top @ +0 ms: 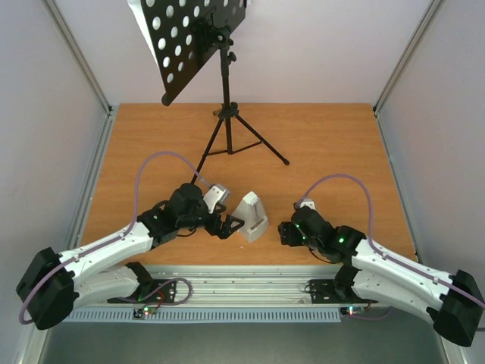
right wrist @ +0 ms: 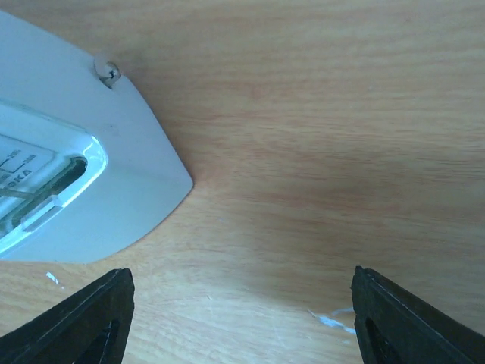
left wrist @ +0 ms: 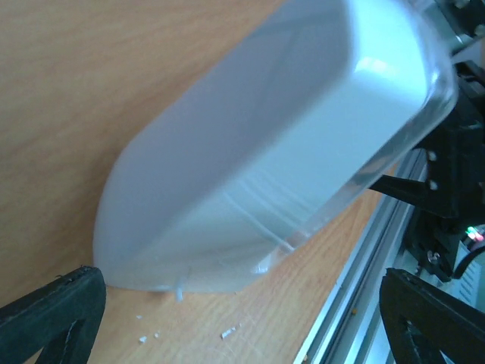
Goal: Pack up the instrument practice props
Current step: Adjust the cover of the metronome on the metronome, then adjust the metronome at the center of the board.
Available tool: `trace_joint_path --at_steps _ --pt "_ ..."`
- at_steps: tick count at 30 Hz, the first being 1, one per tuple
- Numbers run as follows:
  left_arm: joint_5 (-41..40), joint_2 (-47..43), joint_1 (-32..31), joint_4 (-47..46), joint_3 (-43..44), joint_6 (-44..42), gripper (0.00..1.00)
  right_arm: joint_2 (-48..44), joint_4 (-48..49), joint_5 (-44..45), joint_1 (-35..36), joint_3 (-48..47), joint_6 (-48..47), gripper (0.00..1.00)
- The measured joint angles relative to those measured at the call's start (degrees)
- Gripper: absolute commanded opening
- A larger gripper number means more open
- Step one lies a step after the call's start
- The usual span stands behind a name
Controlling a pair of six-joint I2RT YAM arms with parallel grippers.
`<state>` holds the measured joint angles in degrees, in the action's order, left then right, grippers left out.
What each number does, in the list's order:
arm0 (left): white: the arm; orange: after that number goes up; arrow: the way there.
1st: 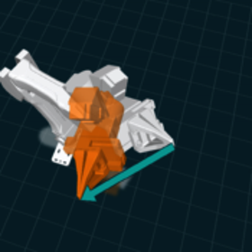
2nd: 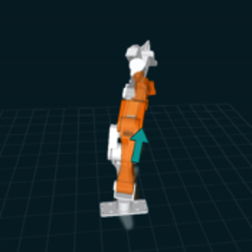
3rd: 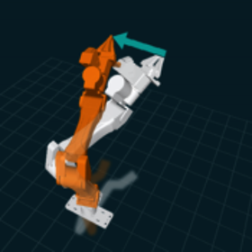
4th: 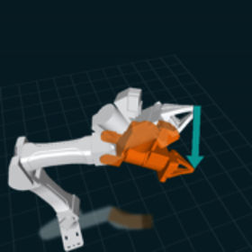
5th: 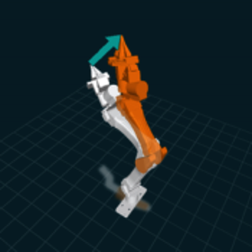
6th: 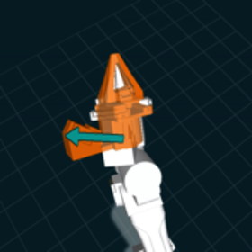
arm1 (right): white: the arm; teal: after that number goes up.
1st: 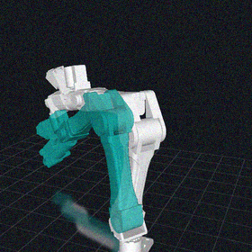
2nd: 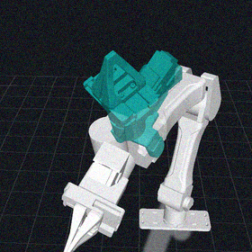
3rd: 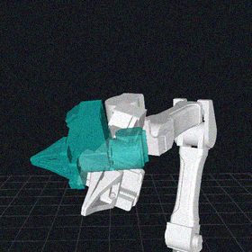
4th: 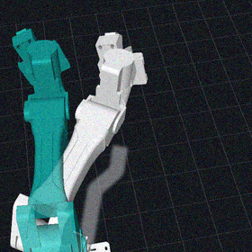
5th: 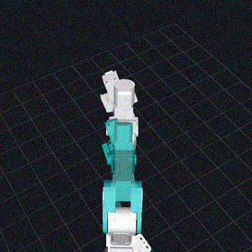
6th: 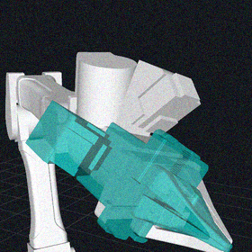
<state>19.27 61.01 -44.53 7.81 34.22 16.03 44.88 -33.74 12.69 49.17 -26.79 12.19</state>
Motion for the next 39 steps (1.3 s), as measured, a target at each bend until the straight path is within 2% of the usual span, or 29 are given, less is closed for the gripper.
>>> trace_joint_path --at_steps 9,18,27,39 --pt "2.16 0.24 0.22 -9.6 -9.27 5.01 0.98 13.29 14.86 -3.34 -0.68 2.21 2.51 0.7" --pt "-1.97 3.32 0.09 -13.03 -11.26 4.37 0.98 24.22 26.64 -6.19 -3.48 2.4 2.71 0.67" --pt "-4.72 4.42 0.09 -16.85 -11.93 2.4 0.99 29.05 31.69 -8.94 -7.45 1.64 0.79 0.66" --pt "-8.66 4.98 0.04 -18.21 -13.07 0.96 0.99 36.04 34.12 -11.96 -8.31 -4.24 -3.15 0.65"
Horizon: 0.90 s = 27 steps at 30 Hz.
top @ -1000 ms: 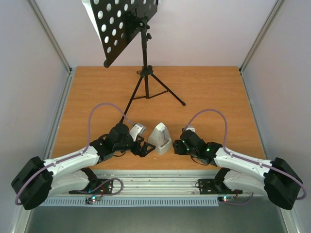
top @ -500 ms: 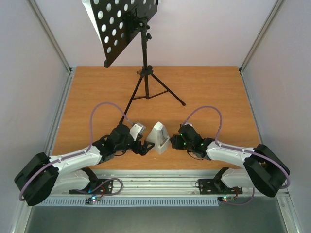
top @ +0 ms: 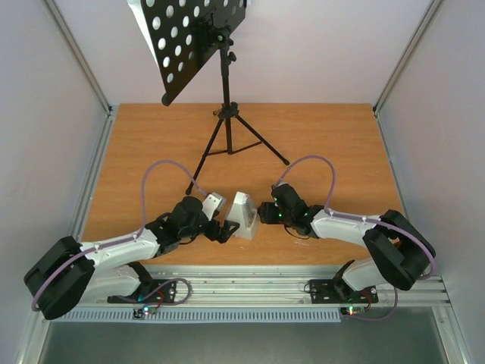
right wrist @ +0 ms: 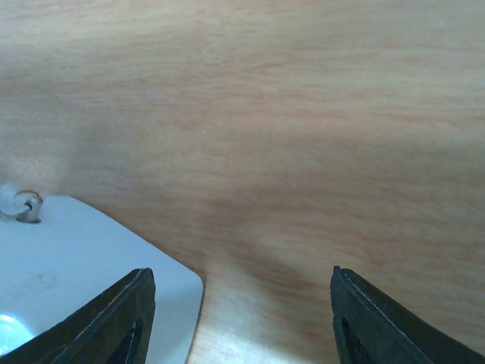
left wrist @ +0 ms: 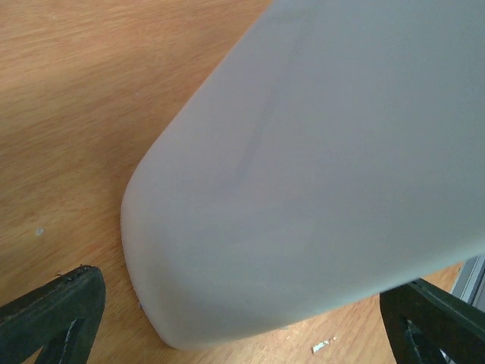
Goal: Pack up the instrument practice props
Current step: Adjust the metronome at the center of the board.
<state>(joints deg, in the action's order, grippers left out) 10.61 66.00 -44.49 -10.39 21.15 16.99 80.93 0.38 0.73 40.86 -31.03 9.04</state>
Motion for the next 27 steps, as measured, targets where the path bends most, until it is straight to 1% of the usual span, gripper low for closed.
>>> trace_joint_path --at_steps 5,11,15,17,22,27 --pt "-0.92 -0.04 -0.96 -2.23 -2.93 0.11 0.99 1.03 0.74 -1.01 -0.5 -1.6 -0.79 0.68" --pt "-6.91 0.76 -6.01 -1.79 -3.19 -0.15 0.99 0.2 0.33 -1.18 -0.81 -1.66 -1.57 0.77" --pt "-11.1 2.95 -7.08 -1.79 -3.13 -0.44 0.99 -4.33 -0.35 -0.74 -0.81 -0.5 -1.66 0.83" --pt "-12.24 4.09 -7.08 -2.12 -3.13 -0.52 0.99 -8.0 -1.46 -0.15 -0.81 0.48 -1.81 0.86" --pt "-12.7 6.64 -7.45 -4.7 -3.26 -0.55 0.99 -14.58 -4.81 0.72 -0.81 2.05 -1.9 0.87" --pt "-12.15 7.02 -7.91 -8.26 -4.61 -0.55 0.99 -15.76 -7.23 0.68 -0.81 2.47 -1.9 0.85"
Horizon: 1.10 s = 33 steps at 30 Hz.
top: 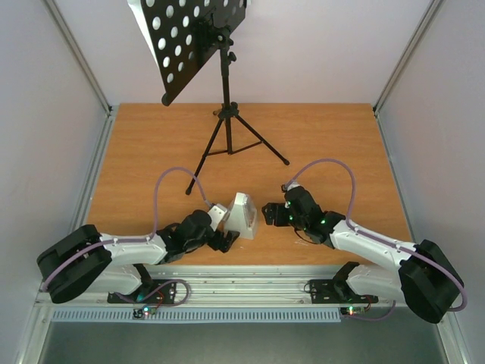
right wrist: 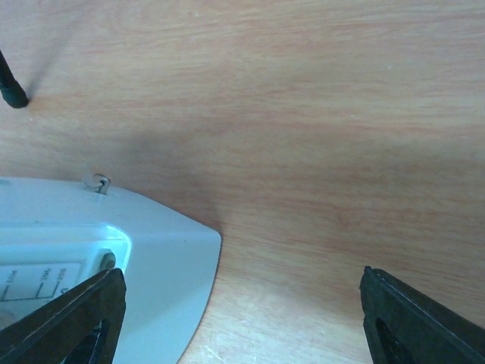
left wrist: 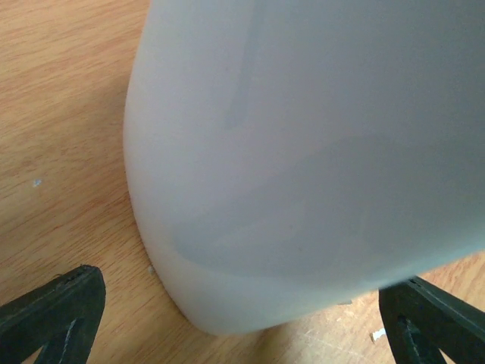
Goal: Pack up the instrument practice props
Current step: Adjust the metronome at the center of the board, then press the knob on the metronome.
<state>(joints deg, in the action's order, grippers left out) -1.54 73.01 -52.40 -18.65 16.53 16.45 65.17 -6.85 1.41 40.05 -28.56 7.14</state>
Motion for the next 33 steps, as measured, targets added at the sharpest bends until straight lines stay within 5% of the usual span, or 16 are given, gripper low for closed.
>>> trace_joint_path --at_steps 33 --pt "-5.62 -1.79 -3.93 -5.42 -5.77 2.36 0.99 8.48 4.96 -3.8 2.43 1.84 3.45 0.95"
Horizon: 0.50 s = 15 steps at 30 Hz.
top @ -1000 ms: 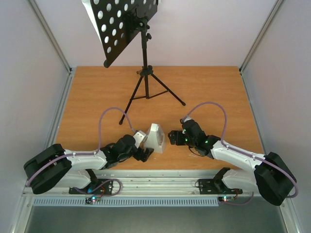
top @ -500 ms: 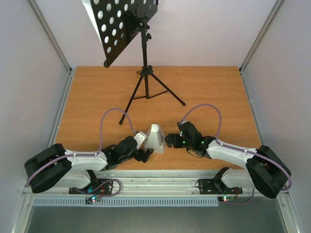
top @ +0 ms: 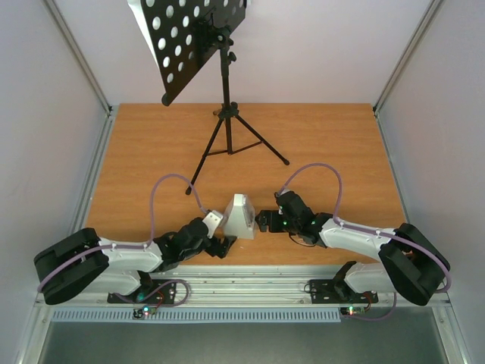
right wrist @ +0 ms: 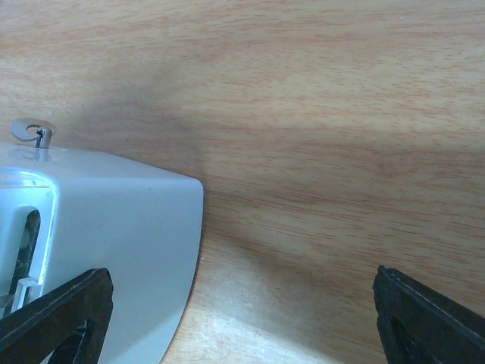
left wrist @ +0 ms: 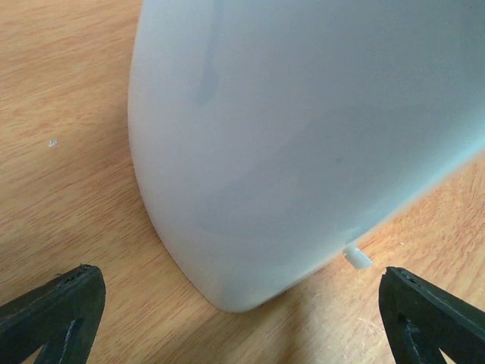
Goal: Pack up the instrument practice props
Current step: Press the knob on the metronome.
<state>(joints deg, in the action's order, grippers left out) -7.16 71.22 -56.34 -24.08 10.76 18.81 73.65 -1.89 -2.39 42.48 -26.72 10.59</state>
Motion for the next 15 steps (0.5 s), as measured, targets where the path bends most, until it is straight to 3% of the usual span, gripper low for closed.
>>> trace_joint_path --at_steps 15 --pt "-2.4 1.09 -2.16 -3.82 -0.35 0.26 1.0 0.66 0.17 0.02 0.02 0.0 0.07 0.95"
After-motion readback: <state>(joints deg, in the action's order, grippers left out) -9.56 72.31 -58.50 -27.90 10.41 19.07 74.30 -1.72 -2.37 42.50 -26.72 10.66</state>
